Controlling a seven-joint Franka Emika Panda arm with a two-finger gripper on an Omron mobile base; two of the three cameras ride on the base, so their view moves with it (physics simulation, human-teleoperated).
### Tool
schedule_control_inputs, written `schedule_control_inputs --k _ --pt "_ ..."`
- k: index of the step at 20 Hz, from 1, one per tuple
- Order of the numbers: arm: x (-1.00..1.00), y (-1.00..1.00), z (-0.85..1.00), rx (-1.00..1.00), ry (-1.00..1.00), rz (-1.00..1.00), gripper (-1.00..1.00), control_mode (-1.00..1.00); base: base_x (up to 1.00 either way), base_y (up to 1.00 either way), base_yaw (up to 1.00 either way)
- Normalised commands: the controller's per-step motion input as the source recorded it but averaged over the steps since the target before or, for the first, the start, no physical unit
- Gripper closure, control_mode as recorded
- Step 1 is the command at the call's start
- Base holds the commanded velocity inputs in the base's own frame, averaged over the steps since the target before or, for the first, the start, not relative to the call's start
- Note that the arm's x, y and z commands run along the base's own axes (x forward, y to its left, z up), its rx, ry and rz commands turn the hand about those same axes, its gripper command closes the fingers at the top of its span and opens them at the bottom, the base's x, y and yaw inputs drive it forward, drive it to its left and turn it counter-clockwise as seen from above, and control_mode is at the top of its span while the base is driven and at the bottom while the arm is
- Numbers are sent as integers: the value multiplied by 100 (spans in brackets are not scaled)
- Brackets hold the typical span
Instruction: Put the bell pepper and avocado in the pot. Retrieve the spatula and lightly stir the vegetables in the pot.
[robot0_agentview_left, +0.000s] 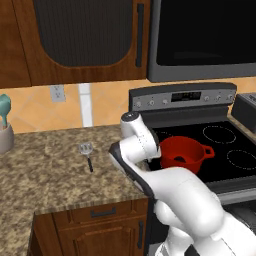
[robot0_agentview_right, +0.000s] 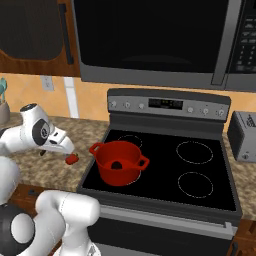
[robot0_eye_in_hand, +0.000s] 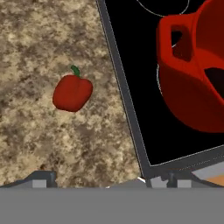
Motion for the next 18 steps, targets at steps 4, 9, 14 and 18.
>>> schedule_control_inputs --k 4,9,14,18 --pt "25 19 -47 0 -3 -20 -100 -100 0 0 0" --pt "25 15 -38 0 -10 -16 -100 -100 0 0 0" --pt "39 0 -33 0 -9 -7 -100 -100 0 0 0" --pt "43 0 -26 0 -3 0 -100 -100 0 0 0"
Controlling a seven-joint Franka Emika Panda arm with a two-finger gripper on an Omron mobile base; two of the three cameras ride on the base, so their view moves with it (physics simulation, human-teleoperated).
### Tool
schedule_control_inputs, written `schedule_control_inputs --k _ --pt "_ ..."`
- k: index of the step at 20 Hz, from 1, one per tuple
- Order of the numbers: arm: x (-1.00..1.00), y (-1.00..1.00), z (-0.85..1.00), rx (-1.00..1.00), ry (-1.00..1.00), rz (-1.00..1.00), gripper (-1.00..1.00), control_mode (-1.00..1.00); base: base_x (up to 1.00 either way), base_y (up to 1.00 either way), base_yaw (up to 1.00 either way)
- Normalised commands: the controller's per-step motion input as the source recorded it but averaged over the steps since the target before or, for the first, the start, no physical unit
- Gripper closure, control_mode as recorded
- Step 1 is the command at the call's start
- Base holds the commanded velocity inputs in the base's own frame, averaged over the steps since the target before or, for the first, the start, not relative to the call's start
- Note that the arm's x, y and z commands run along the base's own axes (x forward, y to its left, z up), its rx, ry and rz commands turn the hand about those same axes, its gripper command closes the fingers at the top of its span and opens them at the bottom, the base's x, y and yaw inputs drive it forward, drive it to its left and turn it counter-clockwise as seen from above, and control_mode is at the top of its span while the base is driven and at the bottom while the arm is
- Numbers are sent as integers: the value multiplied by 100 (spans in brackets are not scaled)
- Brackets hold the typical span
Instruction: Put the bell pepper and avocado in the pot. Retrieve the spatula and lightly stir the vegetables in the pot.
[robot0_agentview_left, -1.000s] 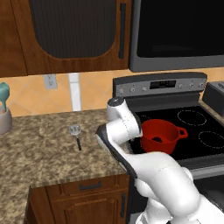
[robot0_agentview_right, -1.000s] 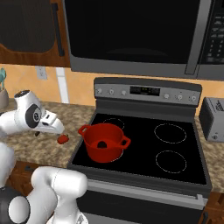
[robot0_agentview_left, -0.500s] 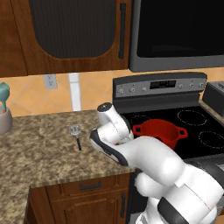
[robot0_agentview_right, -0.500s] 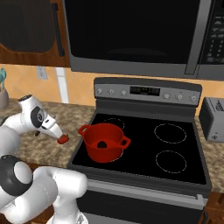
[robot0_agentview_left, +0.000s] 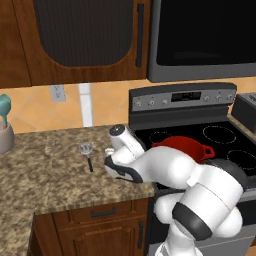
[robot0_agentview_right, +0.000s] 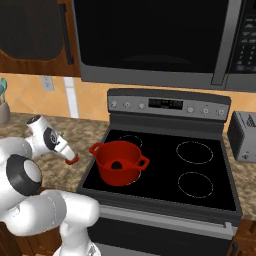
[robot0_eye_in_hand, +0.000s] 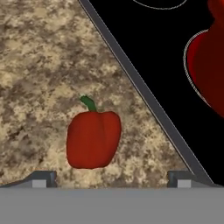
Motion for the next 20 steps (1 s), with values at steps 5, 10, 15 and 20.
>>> schedule_control_inputs --k 5,10,15,20 --pt "40 0 -23 0 0 -1 -100 -100 0 0 0" --pt "26 0 -31 0 3 -4 -100 -100 0 0 0" --pt "0 0 -33 0 2 -7 -100 -100 0 0 0" --pt "0 0 -16 0 0 -6 100 -100 0 0 0"
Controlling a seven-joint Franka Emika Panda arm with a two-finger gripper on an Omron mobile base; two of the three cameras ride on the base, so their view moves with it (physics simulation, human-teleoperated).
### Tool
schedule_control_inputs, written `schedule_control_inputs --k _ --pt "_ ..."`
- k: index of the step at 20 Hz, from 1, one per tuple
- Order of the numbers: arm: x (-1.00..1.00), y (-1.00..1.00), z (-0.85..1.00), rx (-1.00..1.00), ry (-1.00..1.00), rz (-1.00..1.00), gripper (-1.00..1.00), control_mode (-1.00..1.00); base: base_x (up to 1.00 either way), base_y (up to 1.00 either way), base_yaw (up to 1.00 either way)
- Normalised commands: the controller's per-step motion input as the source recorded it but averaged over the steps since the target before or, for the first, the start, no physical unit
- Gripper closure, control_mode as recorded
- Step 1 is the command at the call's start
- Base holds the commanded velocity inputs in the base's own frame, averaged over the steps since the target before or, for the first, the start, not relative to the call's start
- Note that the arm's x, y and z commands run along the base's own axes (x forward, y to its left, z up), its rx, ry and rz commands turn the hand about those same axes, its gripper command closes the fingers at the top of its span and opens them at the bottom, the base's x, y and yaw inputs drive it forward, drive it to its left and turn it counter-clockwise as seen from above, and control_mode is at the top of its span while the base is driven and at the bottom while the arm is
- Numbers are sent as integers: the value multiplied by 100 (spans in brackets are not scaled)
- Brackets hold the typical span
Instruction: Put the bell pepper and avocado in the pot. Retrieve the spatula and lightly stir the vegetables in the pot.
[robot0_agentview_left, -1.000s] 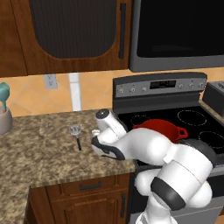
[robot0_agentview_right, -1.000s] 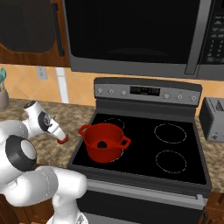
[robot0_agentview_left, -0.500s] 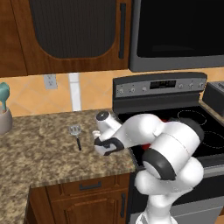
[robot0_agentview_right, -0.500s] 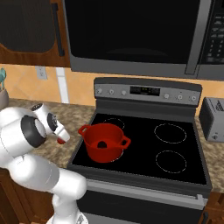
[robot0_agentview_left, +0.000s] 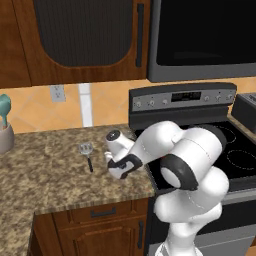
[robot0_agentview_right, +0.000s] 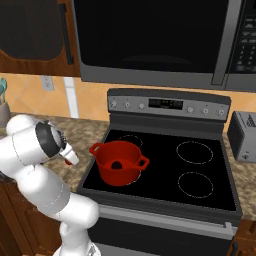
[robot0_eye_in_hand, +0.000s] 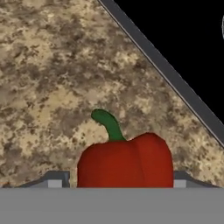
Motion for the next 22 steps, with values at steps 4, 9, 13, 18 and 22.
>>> schedule_control_inputs --k 4,9,13,18,22 --pt "-54 -1 53 5 -8 -1 100 -100 0 0 0" --pt "-99 -2 100 19 -7 0 100 -100 0 0 0" --pt "-89 -15 100 19 0 0 100 -100 0 0 0" --pt "-76 -65 100 8 0 -1 100 -100 0 0 0" --pt "-29 -94 96 0 0 -4 100 -100 0 0 0"
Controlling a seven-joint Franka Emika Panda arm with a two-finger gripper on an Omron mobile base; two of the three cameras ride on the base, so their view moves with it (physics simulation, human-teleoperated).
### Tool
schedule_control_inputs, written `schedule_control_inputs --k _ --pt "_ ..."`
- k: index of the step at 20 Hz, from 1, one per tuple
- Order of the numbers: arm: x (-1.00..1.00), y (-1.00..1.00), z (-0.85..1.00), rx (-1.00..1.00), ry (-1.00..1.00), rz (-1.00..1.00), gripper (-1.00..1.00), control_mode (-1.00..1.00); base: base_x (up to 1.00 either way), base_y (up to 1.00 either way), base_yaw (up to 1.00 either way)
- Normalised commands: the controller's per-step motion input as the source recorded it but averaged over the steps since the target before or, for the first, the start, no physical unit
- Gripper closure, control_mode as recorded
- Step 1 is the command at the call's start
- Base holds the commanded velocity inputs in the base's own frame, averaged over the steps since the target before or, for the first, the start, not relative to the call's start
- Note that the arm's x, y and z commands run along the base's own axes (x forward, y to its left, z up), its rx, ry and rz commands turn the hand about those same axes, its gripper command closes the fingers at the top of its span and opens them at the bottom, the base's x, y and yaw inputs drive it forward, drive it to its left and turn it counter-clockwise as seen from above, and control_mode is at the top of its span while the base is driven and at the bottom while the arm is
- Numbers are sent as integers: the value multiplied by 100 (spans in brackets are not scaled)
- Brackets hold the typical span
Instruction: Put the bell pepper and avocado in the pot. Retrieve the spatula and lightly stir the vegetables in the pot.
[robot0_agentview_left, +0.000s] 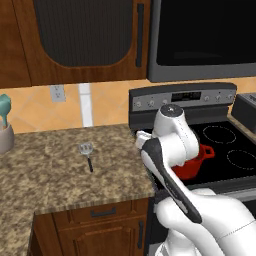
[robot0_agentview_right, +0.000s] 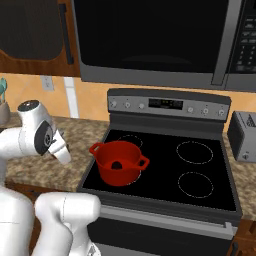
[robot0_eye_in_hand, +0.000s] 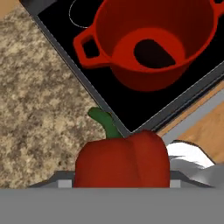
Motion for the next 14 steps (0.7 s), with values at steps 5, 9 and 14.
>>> schedule_control_inputs --k 5,9,14 --pt "21 -93 51 0 2 -4 100 -100 0 0 0" --pt "76 -70 1 0 8 -3 100 -100 0 0 0" --pt "79 -46 -20 -7 10 0 100 -100 0 0 0"
